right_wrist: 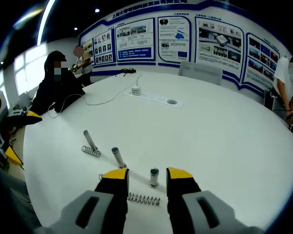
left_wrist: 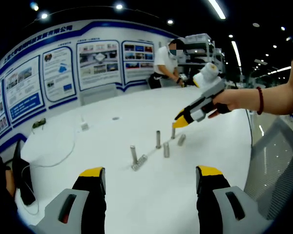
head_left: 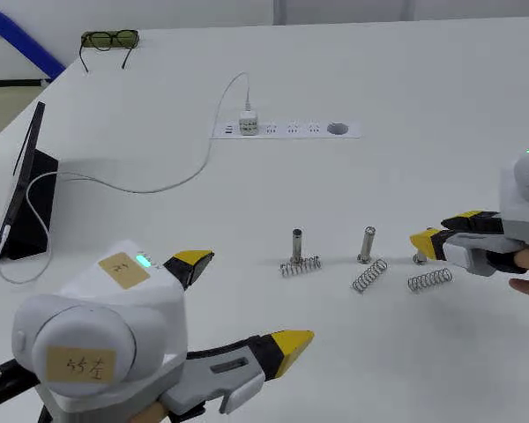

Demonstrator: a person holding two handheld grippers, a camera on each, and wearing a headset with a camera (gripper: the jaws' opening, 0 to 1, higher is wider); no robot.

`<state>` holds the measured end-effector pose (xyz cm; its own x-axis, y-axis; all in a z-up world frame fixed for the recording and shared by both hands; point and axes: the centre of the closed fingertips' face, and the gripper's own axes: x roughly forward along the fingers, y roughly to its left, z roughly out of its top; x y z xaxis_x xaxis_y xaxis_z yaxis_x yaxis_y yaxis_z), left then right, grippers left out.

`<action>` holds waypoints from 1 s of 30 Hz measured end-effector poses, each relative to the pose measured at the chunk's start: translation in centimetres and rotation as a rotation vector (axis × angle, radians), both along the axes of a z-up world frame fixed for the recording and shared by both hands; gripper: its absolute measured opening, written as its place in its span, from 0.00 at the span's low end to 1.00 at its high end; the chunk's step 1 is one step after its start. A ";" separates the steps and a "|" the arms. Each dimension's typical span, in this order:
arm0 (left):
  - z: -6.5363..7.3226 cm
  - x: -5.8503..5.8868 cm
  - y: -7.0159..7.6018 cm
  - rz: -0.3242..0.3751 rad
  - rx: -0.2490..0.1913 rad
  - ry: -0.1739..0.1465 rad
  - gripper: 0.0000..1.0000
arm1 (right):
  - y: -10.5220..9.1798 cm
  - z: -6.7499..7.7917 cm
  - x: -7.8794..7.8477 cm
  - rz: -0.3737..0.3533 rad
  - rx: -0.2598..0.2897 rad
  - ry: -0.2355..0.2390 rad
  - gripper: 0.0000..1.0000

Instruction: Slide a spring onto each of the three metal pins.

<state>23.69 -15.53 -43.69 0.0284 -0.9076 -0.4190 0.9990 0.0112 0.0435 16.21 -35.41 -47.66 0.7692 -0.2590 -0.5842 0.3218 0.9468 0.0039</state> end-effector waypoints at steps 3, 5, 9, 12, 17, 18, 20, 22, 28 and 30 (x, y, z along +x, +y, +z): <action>-0.3 0.2 -0.3 -0.007 0.006 -0.005 0.76 | 0.4 0.5 0.0 0.021 -0.006 -0.030 0.37; -0.5 0.4 -0.5 -0.015 0.015 -0.006 0.75 | 0.7 0.9 0.0 0.035 -0.006 -0.060 0.40; -0.8 0.7 -0.8 -0.033 0.023 -0.014 0.72 | 1.1 1.3 -0.1 0.063 -0.016 -0.072 0.45; -1.3 0.9 -1.2 -0.052 0.036 -0.017 0.69 | 1.6 1.6 -0.3 0.080 -0.008 -0.094 0.48; -2.2 1.2 -1.8 -0.082 0.060 -0.040 0.68 | 2.5 2.0 -0.6 0.113 0.002 -0.136 0.51; -2.4 1.2 -1.9 -0.087 0.062 -0.044 0.68 | 2.7 2.1 -0.6 0.115 0.002 -0.138 0.51; -2.7 1.4 -2.3 -0.100 0.068 -0.051 0.67 | 3.0 2.1 -0.8 0.124 0.004 -0.146 0.52; -3.2 1.5 -2.6 -0.110 0.077 -0.051 0.65 | 3.1 2.2 -0.9 0.122 0.020 -0.159 0.52; -4.4 2.0 -3.6 -0.134 0.095 -0.055 0.58 | 3.7 2.4 -1.4 0.127 0.025 -0.173 0.53; -4.8 2.2 -3.9 -0.140 0.101 -0.053 0.56 | 4.0 2.7 -1.5 0.128 0.044 -0.196 0.53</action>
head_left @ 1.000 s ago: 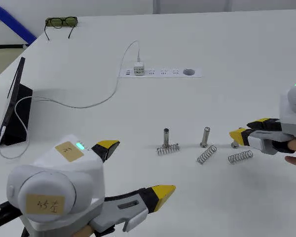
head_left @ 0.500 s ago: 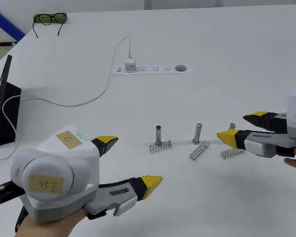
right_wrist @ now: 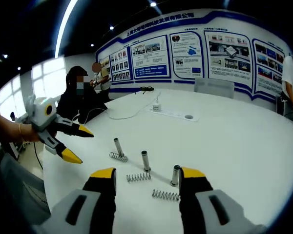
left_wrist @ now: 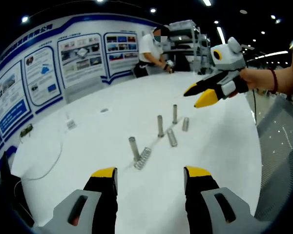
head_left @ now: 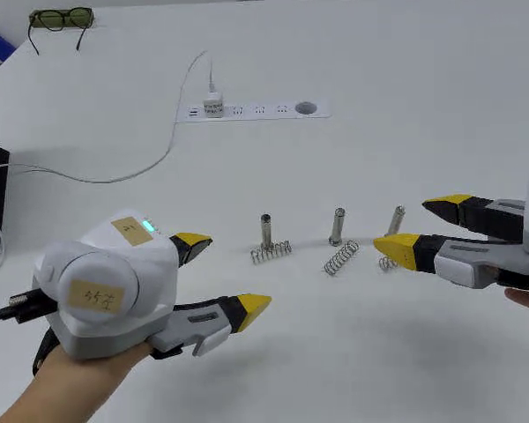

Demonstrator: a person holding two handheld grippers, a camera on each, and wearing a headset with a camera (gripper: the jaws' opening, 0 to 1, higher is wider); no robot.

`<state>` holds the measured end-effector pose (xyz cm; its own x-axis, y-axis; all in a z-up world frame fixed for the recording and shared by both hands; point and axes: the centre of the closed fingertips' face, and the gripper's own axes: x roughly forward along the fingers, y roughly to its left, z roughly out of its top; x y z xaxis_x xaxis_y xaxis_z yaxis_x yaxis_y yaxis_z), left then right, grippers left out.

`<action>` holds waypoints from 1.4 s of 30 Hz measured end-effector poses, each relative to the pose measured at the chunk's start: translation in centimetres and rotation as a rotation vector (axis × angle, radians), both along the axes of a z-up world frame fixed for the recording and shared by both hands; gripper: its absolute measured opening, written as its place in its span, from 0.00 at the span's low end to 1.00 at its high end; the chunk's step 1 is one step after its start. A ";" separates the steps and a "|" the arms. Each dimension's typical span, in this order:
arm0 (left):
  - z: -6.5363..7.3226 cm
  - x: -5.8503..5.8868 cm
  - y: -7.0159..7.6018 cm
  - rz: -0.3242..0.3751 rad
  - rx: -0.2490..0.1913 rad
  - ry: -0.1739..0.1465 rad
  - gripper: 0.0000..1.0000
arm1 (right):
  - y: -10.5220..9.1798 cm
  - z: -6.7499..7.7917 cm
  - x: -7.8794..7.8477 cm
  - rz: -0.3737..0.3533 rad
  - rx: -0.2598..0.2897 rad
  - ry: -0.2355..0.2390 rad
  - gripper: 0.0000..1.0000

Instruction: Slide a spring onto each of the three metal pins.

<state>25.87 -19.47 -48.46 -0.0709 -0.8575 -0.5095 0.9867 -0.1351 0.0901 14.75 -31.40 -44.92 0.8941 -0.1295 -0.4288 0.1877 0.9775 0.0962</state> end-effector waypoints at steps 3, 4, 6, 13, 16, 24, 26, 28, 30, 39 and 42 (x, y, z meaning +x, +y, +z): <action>-0.5 0.2 -0.5 -0.003 0.010 0.022 0.53 | 0.4 0.3 -0.2 0.009 0.014 -0.022 0.53; -0.6 0.3 -0.7 -0.001 0.011 0.036 0.52 | 0.6 0.3 -0.2 0.013 0.016 -0.023 0.53; -0.9 0.6 -1.0 0.002 0.012 0.049 0.50 | 0.9 0.2 -0.4 0.025 0.019 -0.021 0.54; -2.2 1.2 -1.9 -0.013 0.028 0.056 0.44 | 1.7 -0.5 -1.2 0.040 0.047 -0.013 0.59; -2.7 1.3 -2.2 -0.025 0.039 0.053 0.41 | 2.0 -0.7 -1.5 0.045 0.056 -0.010 0.62; -3.6 1.2 -3.3 -0.048 0.036 0.075 0.36 | 2.0 -1.4 -2.5 0.035 0.071 0.015 0.64; -3.8 1.2 -3.6 -0.053 0.038 0.068 0.34 | 2.0 -1.5 -2.6 0.033 0.078 0.017 0.64; -3.9 1.3 -3.8 -0.059 0.039 0.068 0.33 | 2.1 -1.7 -2.7 0.029 0.084 0.020 0.64; -4.1 1.3 -3.9 -0.067 0.038 0.059 0.30 | 2.0 -1.7 -2.8 0.025 0.087 0.021 0.64; -4.5 1.4 -4.3 -0.104 0.037 0.064 0.23 | 1.4 -1.9 -2.8 -0.004 0.105 0.012 0.62; -4.6 1.4 -4.5 -0.108 0.033 0.077 0.22 | 1.3 -2.1 -2.7 -0.017 0.122 0.004 0.61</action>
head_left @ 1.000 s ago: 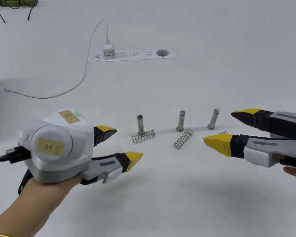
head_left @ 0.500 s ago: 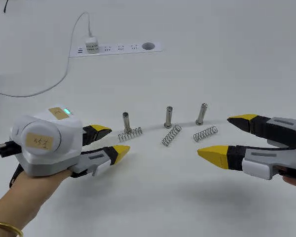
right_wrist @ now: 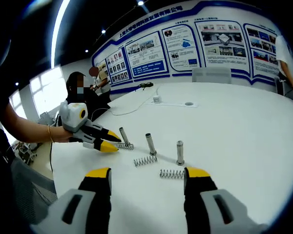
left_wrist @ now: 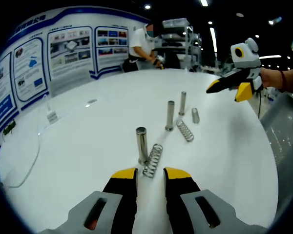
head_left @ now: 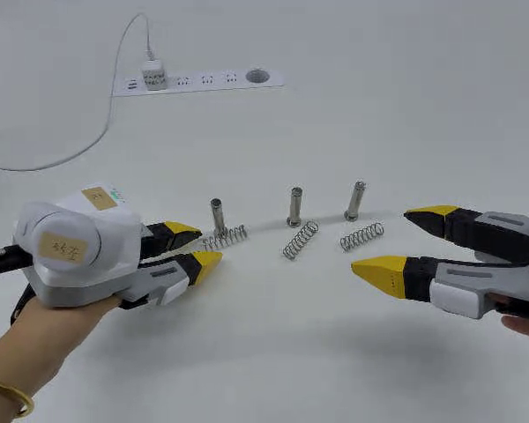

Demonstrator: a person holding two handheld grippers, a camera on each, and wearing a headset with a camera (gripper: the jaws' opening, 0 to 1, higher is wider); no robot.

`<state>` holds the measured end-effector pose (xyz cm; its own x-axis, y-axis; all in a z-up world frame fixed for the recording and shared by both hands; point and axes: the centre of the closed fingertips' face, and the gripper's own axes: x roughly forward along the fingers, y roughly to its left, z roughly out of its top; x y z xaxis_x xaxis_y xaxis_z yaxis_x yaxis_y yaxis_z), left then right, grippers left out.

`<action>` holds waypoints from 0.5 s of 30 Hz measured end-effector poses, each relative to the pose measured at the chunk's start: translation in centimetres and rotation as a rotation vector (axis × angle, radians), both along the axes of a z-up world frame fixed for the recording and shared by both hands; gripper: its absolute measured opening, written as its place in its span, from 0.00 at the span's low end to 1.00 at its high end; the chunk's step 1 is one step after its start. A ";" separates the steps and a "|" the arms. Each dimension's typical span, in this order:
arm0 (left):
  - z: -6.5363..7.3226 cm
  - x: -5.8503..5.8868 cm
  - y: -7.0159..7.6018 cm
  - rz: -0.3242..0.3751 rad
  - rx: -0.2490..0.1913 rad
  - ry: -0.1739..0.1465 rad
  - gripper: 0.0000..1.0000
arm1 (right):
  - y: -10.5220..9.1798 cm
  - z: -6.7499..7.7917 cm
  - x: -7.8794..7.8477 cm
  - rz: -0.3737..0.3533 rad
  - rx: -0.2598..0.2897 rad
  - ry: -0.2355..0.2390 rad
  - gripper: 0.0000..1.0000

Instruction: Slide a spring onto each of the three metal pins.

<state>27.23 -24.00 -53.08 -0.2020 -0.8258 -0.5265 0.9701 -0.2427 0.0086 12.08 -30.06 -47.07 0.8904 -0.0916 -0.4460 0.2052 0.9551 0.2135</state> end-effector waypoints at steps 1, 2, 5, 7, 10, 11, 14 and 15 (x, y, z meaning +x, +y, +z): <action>-0.2 0.1 -0.1 -0.001 -0.001 0.003 0.22 | 0.1 0.0 0.0 0.000 0.001 -0.003 0.61; -0.3 0.1 -0.2 -0.002 0.001 0.003 0.22 | 0.1 0.0 0.1 0.002 0.001 -0.005 0.61; -0.3 0.0 -0.3 -0.012 -0.002 0.011 0.19 | 0.3 0.1 0.2 0.008 -0.002 -0.009 0.62; -0.3 0.0 -0.3 -0.017 0.000 0.010 0.18 | 0.3 0.1 0.2 0.011 -0.002 -0.007 0.62; -0.5 0.1 -0.3 -0.023 0.008 0.005 0.16 | 0.3 0.0 0.1 0.009 -0.003 -0.004 0.62; -0.5 0.0 -0.3 -0.026 0.009 0.002 0.15 | 0.2 0.1 0.0 0.006 -0.004 -0.004 0.62; -0.6 0.0 -0.2 -0.035 0.015 0.001 0.12 | 0.0 0.2 -0.1 -0.008 0.000 -0.009 0.62; -0.6 0.0 -0.2 -0.039 0.012 -0.001 0.12 | -0.1 0.2 -0.1 -0.012 0.000 -0.011 0.62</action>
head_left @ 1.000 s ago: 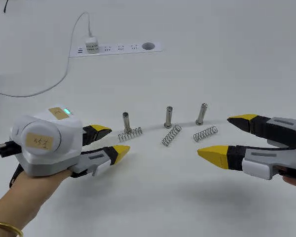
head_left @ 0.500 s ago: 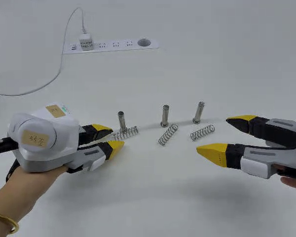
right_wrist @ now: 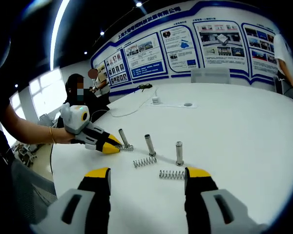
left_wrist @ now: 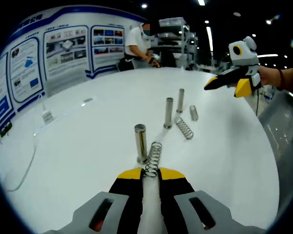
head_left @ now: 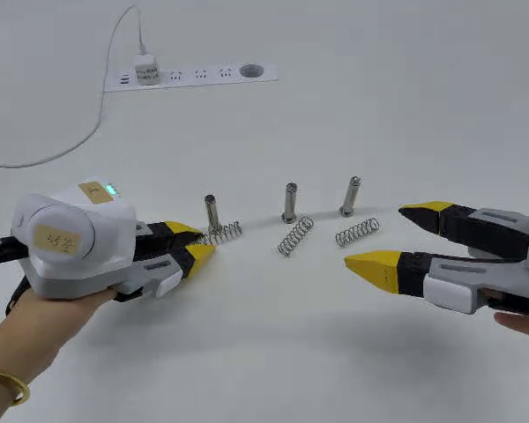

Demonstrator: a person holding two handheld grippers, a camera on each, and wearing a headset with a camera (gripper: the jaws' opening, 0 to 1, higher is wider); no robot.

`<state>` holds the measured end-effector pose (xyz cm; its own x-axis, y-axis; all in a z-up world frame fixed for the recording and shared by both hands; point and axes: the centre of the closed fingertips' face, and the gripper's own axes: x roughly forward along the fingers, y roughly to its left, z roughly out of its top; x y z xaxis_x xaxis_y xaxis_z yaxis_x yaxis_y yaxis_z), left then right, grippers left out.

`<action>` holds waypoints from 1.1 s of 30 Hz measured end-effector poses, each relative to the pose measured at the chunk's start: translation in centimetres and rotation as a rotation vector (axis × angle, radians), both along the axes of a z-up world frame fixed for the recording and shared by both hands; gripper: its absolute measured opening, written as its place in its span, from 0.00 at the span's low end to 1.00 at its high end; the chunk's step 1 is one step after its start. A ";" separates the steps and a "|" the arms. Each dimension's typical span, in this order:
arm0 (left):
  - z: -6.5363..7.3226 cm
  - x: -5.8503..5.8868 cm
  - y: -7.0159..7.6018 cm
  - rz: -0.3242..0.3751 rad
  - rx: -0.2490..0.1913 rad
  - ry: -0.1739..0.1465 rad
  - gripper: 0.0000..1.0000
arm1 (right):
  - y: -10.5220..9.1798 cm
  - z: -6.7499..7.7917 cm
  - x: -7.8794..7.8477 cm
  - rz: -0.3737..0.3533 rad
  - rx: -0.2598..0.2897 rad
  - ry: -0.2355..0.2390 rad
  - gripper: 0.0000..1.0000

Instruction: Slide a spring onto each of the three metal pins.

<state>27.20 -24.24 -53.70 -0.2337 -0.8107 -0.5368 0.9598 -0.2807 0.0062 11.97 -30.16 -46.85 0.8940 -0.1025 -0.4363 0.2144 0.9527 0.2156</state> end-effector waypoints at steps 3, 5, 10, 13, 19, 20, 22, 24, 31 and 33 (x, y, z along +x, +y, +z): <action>0.0 0.0 0.0 -0.004 0.000 -0.003 0.12 | 0.0 0.0 -0.1 -0.005 -0.001 0.003 0.62; 0.0 0.0 0.0 -0.007 0.000 0.000 0.11 | 0.0 0.0 0.0 -0.011 0.005 -0.001 0.62; 0.0 -0.1 0.3 -0.018 0.003 0.004 0.10 | 0.3 -0.1 0.0 -0.011 0.012 -0.001 0.62; 0.0 -0.2 0.5 -0.018 0.007 0.016 0.10 | 0.3 0.0 0.0 -0.011 0.013 -0.002 0.62; 0.3 -0.5 0.9 -0.015 0.002 0.028 0.10 | 0.3 0.3 0.1 -0.016 0.022 -0.016 0.62; 0.5 -0.6 1.0 -0.014 0.000 0.028 0.10 | 0.3 0.4 0.1 -0.016 0.022 -0.017 0.62; 0.7 -0.8 1.2 -0.013 -0.005 0.034 0.09 | 0.3 0.5 0.1 -0.017 0.023 -0.018 0.61; 1.0 -1.0 1.3 -0.012 -0.012 0.043 0.09 | 0.4 0.6 0.2 -0.017 0.027 -0.025 0.61; 2.4 -2.0 1.8 0.016 -0.053 0.088 0.09 | 1.0 1.4 0.7 -0.024 0.069 -0.064 0.60; 3.0 -2.3 2.0 0.025 -0.071 0.102 0.09 | 1.2 1.8 0.9 -0.027 0.085 -0.086 0.59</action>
<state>24.86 -22.27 -50.68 -0.2632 -0.8521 -0.4523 0.9632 -0.2588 -0.0729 12.89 -28.96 -45.04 0.9257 -0.0935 -0.3666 0.2175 0.9243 0.3136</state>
